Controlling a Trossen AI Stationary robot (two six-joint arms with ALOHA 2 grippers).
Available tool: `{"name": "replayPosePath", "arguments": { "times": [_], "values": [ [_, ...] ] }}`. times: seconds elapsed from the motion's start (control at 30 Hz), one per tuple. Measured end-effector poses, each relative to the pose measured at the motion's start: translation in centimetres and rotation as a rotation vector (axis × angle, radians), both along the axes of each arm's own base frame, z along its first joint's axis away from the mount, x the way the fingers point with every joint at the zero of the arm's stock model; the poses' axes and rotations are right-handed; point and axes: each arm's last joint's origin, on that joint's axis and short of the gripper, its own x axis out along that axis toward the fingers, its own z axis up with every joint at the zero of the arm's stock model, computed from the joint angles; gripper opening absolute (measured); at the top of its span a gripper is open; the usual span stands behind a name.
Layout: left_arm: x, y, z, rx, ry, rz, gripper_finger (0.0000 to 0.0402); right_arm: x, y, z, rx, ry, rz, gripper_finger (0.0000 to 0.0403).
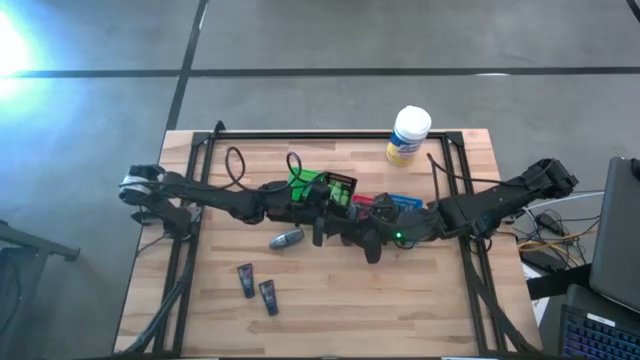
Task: Pick & Place Travel size toiletries
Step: Put the deodorant into the blue bin
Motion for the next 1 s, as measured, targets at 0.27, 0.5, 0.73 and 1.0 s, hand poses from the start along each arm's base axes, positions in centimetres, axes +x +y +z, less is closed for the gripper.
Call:
{"name": "replayPosePath", "arguments": {
  "times": [0.27,0.5,0.73,1.0],
  "values": [
    [-0.1,0.2,0.1,-0.011,0.011,0.009,0.0241,-0.4,0.0,-0.7,-0.001,0.079,0.020,0.0201],
    [-1.4,0.3,0.4,0.053,0.123,-0.014,0.0295,-1.6,-0.4,-1.7,0.009,0.224,-0.020,0.0201],
    [-5.0,0.7,0.4,0.140,0.422,-0.009,0.0315,-4.6,-1.4,-2.5,0.047,0.449,-0.129,0.0201],
    [-8.7,1.1,1.0,0.164,0.601,0.034,0.0316,-8.8,-3.7,-6.0,0.247,0.556,-0.255,0.0203]
  ]
}}
